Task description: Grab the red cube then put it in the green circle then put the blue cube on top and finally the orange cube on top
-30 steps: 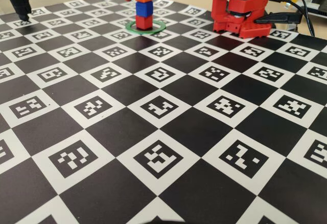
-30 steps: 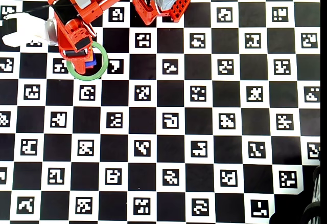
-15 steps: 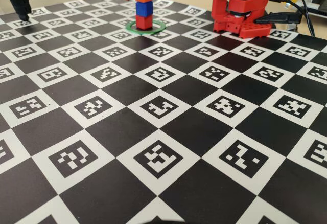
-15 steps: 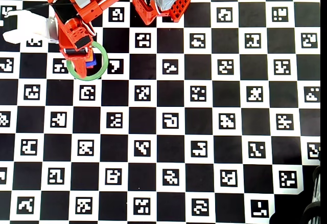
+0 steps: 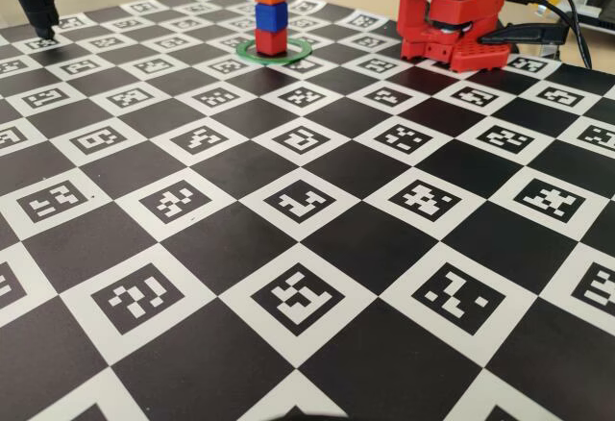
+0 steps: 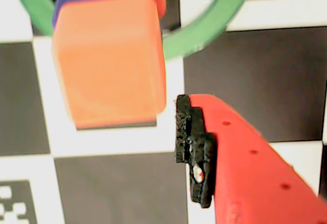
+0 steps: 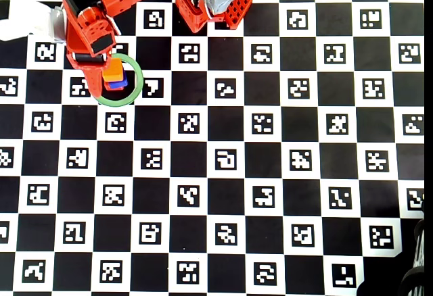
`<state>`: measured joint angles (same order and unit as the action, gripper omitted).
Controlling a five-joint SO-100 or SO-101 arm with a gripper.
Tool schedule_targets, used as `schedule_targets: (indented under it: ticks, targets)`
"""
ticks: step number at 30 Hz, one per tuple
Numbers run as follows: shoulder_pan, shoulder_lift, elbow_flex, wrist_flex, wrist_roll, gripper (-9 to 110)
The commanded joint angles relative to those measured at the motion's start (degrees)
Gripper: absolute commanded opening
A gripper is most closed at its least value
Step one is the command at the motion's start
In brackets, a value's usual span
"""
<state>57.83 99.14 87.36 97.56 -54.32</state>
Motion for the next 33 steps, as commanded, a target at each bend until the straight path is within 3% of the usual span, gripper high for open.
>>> schedule_targets:
  ticks: [1,12,22,26,33]
  targets:
    - [-2.55,2.72,-5.63,2.37,2.90,34]
    - [-15.03,1.14,-7.91,3.78,19.69,11]
    - [-27.60,2.20,-1.58,-6.68,35.95,-6]
    - [-31.29,7.21,5.62,-12.66,35.68,-6]
    - [-37.18,23.91,26.54,-28.04,26.37,-6]
